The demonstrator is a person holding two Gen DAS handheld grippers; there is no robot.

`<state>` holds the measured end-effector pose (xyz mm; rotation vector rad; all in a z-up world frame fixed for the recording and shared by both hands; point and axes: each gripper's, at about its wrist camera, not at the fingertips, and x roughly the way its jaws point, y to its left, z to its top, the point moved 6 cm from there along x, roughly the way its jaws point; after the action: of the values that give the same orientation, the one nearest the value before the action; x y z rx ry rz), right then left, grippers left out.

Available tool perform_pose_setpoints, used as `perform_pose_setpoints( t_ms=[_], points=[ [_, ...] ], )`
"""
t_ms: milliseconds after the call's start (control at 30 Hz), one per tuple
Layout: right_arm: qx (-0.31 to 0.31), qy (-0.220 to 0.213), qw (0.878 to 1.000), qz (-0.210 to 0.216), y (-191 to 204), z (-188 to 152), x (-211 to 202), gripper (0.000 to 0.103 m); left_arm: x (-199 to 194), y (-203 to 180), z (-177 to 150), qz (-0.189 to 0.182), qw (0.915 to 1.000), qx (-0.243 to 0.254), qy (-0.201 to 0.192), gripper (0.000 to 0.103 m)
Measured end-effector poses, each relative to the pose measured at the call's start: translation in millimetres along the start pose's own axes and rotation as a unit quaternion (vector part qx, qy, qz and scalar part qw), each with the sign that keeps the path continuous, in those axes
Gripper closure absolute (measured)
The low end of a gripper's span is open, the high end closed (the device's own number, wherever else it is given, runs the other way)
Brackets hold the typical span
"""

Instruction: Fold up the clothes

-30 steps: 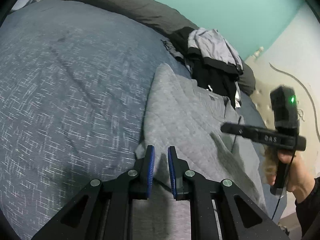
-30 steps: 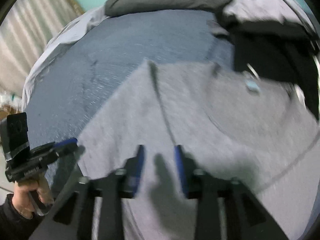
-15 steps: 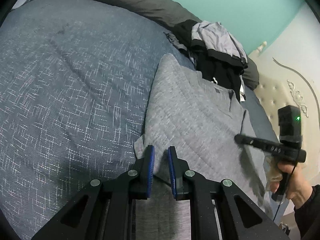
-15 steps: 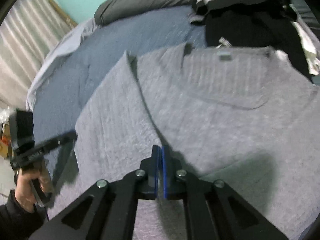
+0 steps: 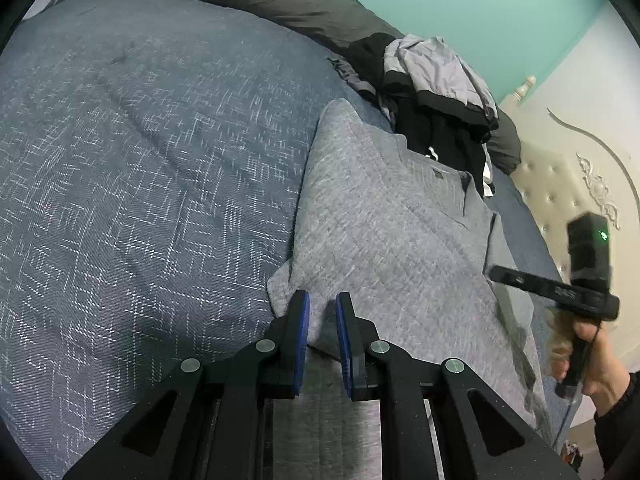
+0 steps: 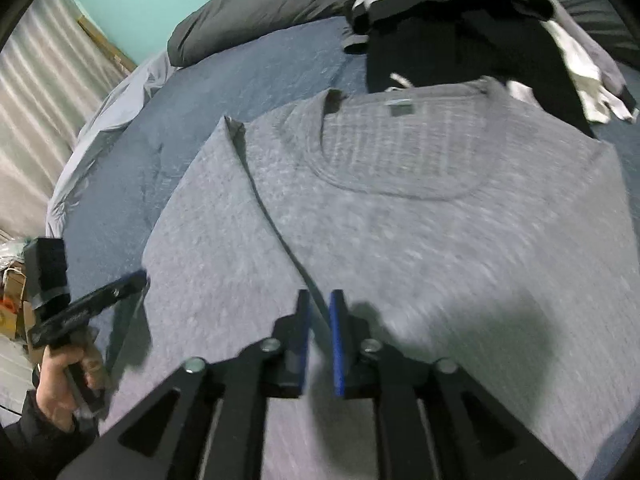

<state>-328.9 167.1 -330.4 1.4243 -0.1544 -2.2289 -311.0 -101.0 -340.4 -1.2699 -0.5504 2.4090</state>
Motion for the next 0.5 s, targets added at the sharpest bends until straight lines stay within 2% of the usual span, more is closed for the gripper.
perform_pose_setpoints(
  t_ms=[33,133,333,400,467,500],
  points=[
    [0.002,0.001,1.000,0.000,-5,-6,-5,0.069,0,0,0,0.000,1.0000,0.000,0.000,0.088],
    [0.008,0.016,1.000,-0.002,-19,-33,-16,0.069,-1,-1,0,0.000,1.0000,0.000,0.000,0.088],
    [-0.007,0.032,0.999,-0.010,-27,-56,-18,0.069,-1,-1,0,0.003,1.0000,0.001,0.000,0.088],
    [-0.024,0.036,0.999,-0.019,-25,-61,-13,0.080,-2,-1,-1,0.003,1.0000,0.002,0.000,0.088],
    [-0.033,0.034,0.999,-0.027,-24,-64,-11,0.098,-2,-1,-1,0.003,1.0000,0.002,0.000,0.088],
    [-0.030,0.026,0.999,-0.028,-26,-63,-13,0.099,-2,-1,-1,0.003,1.0000,0.002,0.001,0.088]
  ],
)
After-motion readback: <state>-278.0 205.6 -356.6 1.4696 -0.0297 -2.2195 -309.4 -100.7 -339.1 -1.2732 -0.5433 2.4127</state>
